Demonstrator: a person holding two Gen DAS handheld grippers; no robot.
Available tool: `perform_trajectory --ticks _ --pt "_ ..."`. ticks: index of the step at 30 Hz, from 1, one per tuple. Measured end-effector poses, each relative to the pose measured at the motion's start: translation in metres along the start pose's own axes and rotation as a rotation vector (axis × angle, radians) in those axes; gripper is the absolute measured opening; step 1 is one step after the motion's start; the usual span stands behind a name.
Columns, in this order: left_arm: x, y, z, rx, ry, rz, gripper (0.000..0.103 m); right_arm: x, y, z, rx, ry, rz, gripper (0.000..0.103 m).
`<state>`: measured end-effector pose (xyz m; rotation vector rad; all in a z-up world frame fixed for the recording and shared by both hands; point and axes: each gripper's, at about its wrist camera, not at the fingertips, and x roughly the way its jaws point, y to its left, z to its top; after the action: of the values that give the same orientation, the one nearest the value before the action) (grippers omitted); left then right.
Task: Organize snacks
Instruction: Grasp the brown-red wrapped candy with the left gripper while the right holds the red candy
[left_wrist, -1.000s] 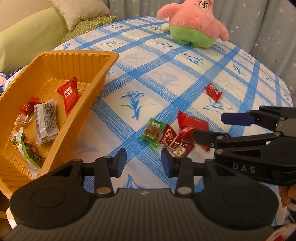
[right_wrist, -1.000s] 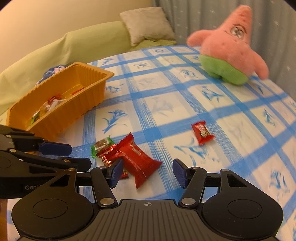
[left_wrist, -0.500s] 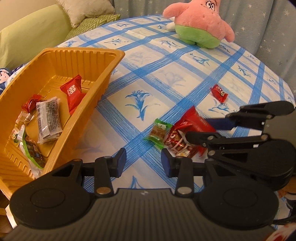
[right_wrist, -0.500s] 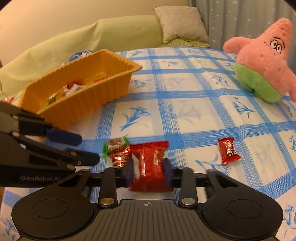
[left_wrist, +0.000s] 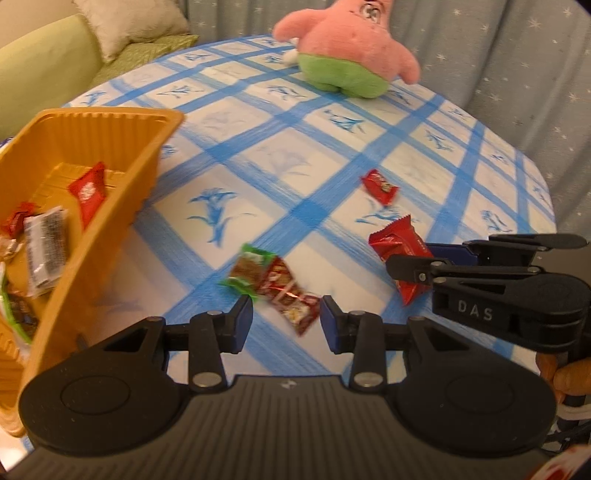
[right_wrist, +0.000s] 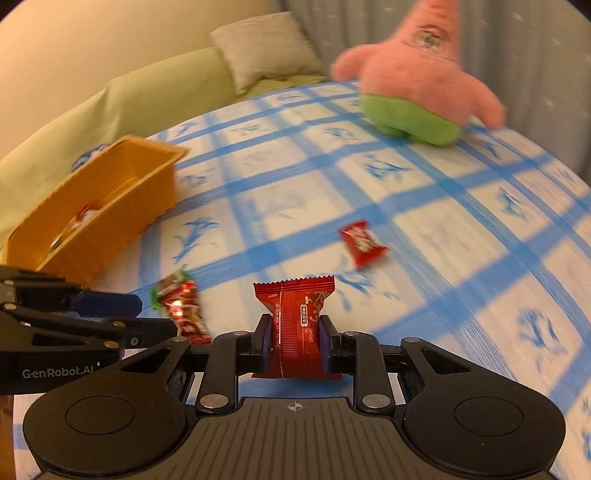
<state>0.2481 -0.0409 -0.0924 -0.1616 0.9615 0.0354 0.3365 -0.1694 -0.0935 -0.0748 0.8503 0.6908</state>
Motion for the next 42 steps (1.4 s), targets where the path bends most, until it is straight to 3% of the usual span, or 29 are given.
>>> perform_trajectory --ticks 9,17,19,22,33,42 --pt "0.021 -0.009 0.005 0.016 0.026 -0.007 0.034 -0.022 -0.026 -0.018 0.142 -0.017 -0.051 0.026" --pt "0.034 -0.013 0.015 0.062 0.01 0.018 0.034 -0.03 -0.033 -0.027 0.189 -0.021 -0.074 0.026" --pt "0.034 -0.013 0.014 0.076 0.006 0.018 0.027 -0.031 -0.033 -0.028 0.195 -0.021 -0.075 0.026" --pt "0.034 -0.013 0.011 0.1 -0.005 0.031 0.02 -0.034 -0.033 -0.029 0.199 -0.021 -0.077 0.026" --pt "0.023 -0.013 0.004 0.127 -0.01 0.016 0.018 -0.039 -0.022 -0.031 0.193 -0.015 -0.069 0.026" --pt "-0.007 -0.011 0.004 0.122 -0.04 -0.02 0.018 -0.055 -0.007 -0.031 0.176 -0.037 -0.058 0.026"
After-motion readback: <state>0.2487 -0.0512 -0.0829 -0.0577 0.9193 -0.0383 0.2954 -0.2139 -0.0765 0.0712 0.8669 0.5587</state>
